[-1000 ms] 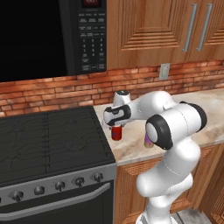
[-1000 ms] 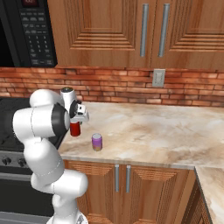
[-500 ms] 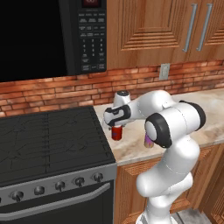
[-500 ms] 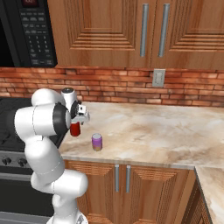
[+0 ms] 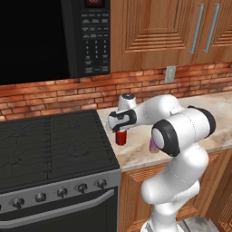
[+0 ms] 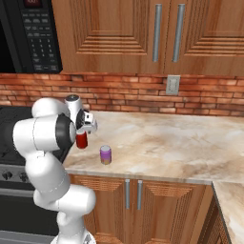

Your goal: Four empty soda cans are scattered around the kitchen. Gather all the cans and cluster them next to the stove for recycling.

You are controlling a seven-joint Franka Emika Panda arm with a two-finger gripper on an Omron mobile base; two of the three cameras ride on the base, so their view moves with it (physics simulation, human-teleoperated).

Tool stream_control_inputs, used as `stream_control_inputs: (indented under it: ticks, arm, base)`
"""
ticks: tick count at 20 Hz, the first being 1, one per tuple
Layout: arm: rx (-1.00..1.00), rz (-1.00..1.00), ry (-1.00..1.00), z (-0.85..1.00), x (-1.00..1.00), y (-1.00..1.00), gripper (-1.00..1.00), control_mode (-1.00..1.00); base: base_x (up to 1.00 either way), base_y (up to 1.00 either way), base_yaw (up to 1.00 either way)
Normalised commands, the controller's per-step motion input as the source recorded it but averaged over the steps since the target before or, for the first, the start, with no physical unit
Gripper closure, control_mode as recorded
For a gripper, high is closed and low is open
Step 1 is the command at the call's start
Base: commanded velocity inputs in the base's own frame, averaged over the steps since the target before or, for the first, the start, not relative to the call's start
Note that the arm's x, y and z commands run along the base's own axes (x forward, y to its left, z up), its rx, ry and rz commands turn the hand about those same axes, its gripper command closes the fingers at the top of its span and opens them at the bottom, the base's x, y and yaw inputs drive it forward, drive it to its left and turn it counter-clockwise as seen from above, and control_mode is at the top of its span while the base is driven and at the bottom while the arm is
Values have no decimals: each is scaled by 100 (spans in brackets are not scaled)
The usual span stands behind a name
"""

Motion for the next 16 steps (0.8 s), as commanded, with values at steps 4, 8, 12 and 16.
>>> stream_control_inputs:
  ticks: [4,8,12,16]
  arm:
    - [0,0,-3,21,-10,0,-100,-100]
    - [0,0,-2,19,-13,0,-100,-100]
    - [0,0,0,23,-22,0,-100,-100]
    - [0,0,0,26,-26,-3,-100,-100]
  base:
    - [0,0,0]
    - [0,0,0]
    - [0,0,0]
    - [0,0,0]
